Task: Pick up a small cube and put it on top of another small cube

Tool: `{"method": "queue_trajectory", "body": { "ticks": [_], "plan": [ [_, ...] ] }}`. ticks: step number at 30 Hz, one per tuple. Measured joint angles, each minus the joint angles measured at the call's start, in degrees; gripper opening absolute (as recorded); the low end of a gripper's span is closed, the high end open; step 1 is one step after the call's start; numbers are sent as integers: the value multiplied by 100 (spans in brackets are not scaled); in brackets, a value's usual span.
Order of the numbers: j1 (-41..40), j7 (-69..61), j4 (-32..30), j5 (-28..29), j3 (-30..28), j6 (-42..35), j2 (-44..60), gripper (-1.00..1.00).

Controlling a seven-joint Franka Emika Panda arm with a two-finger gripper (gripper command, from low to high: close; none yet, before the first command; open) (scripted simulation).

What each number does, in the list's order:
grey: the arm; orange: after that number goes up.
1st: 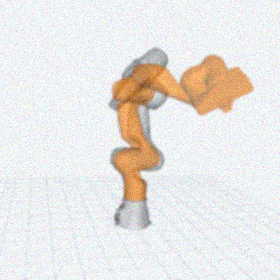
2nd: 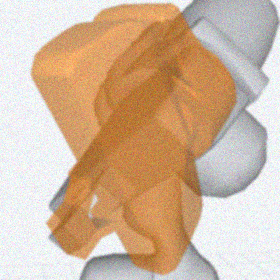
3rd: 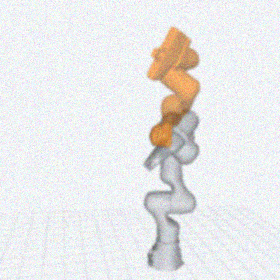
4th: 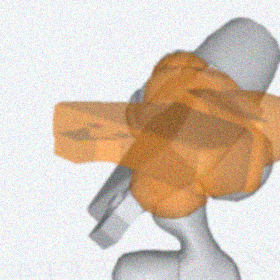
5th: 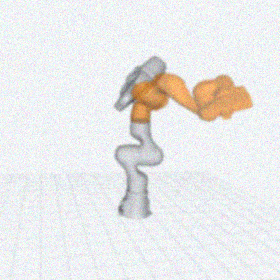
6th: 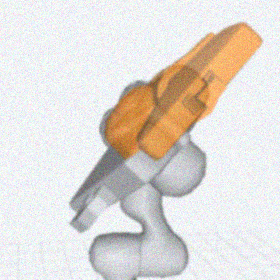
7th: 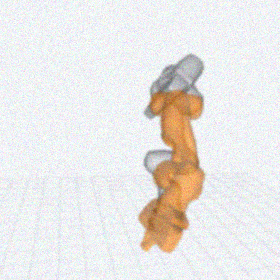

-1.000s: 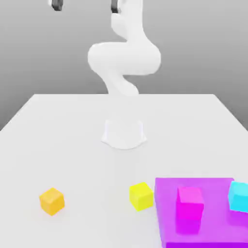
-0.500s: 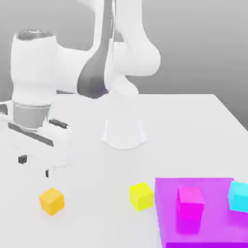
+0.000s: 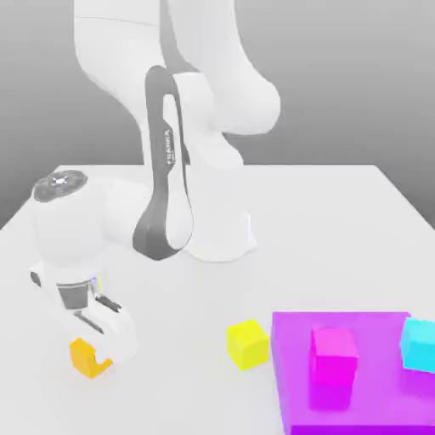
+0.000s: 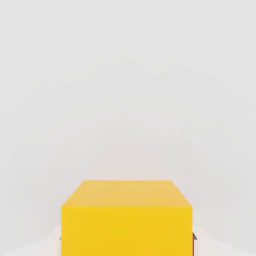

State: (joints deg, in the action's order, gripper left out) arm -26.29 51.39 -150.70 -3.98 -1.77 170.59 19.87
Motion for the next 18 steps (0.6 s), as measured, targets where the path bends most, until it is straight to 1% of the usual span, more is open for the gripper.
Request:
{"method": "queue_trajectory", "body": {
  "ticks": [6,12,18],
  "plan": [
    [87,168,-203,237,-107,-872,-1075,-100],
    [782,112,216,535,570,-1519,-1305,-100],
    [1661,-106,709,650,1350,-2129,-1413,-100]
  ]
}}
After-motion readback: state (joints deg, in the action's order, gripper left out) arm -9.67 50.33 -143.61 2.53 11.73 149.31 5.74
